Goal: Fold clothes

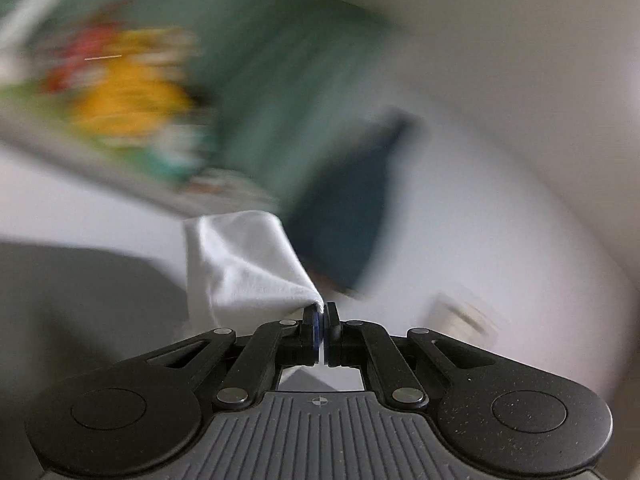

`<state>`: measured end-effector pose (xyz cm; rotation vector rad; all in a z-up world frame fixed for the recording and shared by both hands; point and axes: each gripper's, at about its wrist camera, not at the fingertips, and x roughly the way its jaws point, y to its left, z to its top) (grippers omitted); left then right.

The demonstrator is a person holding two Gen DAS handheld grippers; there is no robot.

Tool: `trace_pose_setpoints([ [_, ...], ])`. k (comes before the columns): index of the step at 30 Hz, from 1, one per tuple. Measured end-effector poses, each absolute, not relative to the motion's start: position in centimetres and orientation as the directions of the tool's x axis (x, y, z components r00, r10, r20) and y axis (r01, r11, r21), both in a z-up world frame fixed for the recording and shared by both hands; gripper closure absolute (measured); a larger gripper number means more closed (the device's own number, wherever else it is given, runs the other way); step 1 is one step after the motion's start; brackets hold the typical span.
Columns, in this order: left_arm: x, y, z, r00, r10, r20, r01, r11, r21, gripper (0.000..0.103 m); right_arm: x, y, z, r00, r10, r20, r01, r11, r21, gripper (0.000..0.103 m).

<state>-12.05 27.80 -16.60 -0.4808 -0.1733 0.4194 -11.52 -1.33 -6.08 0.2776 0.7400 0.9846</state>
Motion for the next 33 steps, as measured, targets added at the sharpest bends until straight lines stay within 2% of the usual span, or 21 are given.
trace_pose_setpoints([
  [2, -10.0, 23.7, -15.9, 0.965, 0.259, 0.044, -0.216, 0.878, -0.427, 0.102, -10.0, -3.7, -4.9, 0.451, 0.803, -0.389, -0.613, 0.595, 0.519, 0.048],
  [5, -6.9, 17.7, -17.0, 0.994, 0.052, -0.095, -0.084, 0.922, -0.378, 0.102, -7.5, -7.5, -4.5, 0.581, 0.729, -0.362, -0.495, 0.669, 0.555, 0.044],
  [9, -4.6, 12.3, -20.3, 0.961, -0.070, -0.268, -0.012, 0.956, -0.293, 0.102, -3.9, -10.5, -6.6, 0.571, 0.716, -0.402, -0.362, 0.659, 0.660, 0.044],
  [11, -4.2, 10.5, -21.6, 0.938, -0.097, -0.334, 0.012, 0.969, -0.245, 0.102, -2.4, -10.4, -8.0, 0.536, 0.727, -0.430, -0.328, 0.648, 0.687, 0.044],
  [13, -4.4, 10.1, -22.0, 0.929, -0.103, -0.355, 0.028, 0.977, -0.210, 0.102, -0.9, -10.0, -9.5, 0.502, 0.733, -0.458, -0.284, 0.640, 0.714, 0.044],
  [16, -4.8, 10.6, -21.4, 0.927, -0.091, -0.363, 0.024, 0.982, -0.187, 0.102, 0.9, -8.8, -11.6, 0.450, 0.775, -0.444, -0.187, 0.568, 0.801, 0.044],
  [21, -4.9, 9.9, -19.9, 0.936, -0.065, -0.346, 0.052, 0.998, -0.047, 0.102, 3.8, -6.8, -14.9, 0.370, 0.838, -0.401, -0.010, 0.435, 0.900, 0.044],
  [25, -5.3, 9.2, -19.3, 0.939, -0.054, -0.341, 0.076, 0.996, 0.049, 0.102, 5.4, -4.3, -14.9, 0.348, 0.824, -0.447, 0.019, 0.470, 0.882, 0.045],
  [27, -5.4, 9.3, -19.0, 0.941, -0.046, -0.335, 0.064, 0.997, 0.045, 0.102, 6.3, -3.0, -15.0, 0.320, 0.817, -0.480, 0.038, 0.495, 0.868, 0.059],
  [28, -5.5, 9.4, -18.9, 0.942, -0.041, -0.332, 0.058, 0.997, 0.043, 0.102, 6.7, -2.3, -14.9, 0.308, 0.814, -0.493, 0.043, 0.505, 0.862, 0.082],
  [29, -5.6, 9.6, -18.8, 0.947, -0.033, -0.319, 0.047, 0.998, 0.037, 0.102, 6.7, -1.9, -14.1, 0.313, 0.818, -0.484, 0.023, 0.502, 0.864, 0.094],
  [32, -6.8, 10.3, -17.7, 0.973, 0.021, -0.229, -0.016, 1.000, 0.023, 0.101, 7.0, -0.4, -11.4, 0.326, 0.830, -0.453, -0.044, 0.492, 0.870, 0.097],
  [33, -7.4, 10.6, -17.0, 0.984, 0.039, -0.173, -0.035, 0.999, 0.024, 0.101, 6.7, 0.2, -9.7, 0.337, 0.842, -0.422, -0.094, 0.476, 0.875, 0.097],
])
